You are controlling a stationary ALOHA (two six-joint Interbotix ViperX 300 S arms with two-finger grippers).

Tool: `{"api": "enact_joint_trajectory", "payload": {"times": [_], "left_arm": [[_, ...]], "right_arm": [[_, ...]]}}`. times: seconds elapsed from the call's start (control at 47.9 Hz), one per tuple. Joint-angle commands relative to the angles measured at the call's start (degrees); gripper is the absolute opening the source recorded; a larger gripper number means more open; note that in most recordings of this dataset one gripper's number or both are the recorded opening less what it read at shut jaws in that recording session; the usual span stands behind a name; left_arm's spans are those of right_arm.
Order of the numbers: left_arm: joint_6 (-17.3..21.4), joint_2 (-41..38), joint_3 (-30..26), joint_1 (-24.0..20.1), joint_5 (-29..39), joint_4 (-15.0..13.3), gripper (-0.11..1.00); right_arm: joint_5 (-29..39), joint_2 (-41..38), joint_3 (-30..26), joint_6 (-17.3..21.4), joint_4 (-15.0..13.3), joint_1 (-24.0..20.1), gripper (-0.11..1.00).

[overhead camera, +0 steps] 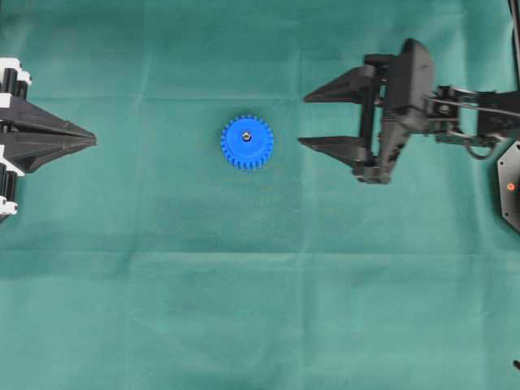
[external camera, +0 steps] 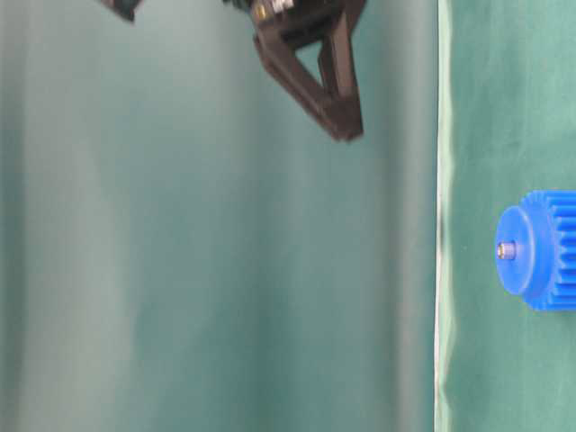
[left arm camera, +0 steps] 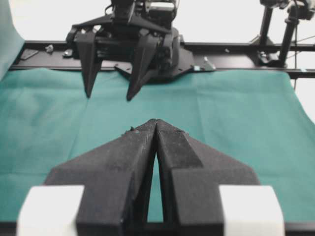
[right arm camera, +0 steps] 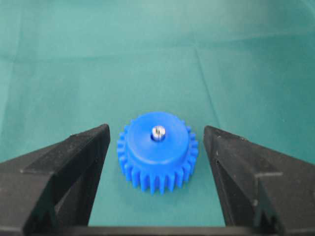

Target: Insert the shaft placed at a random location into the center hole of the medium gear at another random location.

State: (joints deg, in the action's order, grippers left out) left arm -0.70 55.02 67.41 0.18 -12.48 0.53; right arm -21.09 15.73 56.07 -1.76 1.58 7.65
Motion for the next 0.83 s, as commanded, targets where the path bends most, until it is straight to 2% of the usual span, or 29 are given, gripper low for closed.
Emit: {"api": "enact_joint_trajectory", "payload": {"times": [0.0,0.292,0.814], "left_arm": [[0.0,-0.4,-0.7,-0.1,-0.2,0.1,0.00],[-0.1,-0.4,-0.6,-0.1,-0.2,0.2,0.00],[-0.1,-0.4,-0.6,-0.1,-0.2,0.2,0.00]], "right_arm": [[0.0,3.0,0.9,-0.3,0.3,-0.1,0.83],[0.0,7.6,4.2,-0.3,0.3,-0.2,0.83],[0.0,8.1,4.6,-0.3,0.3,-0.1,0.83]]}}
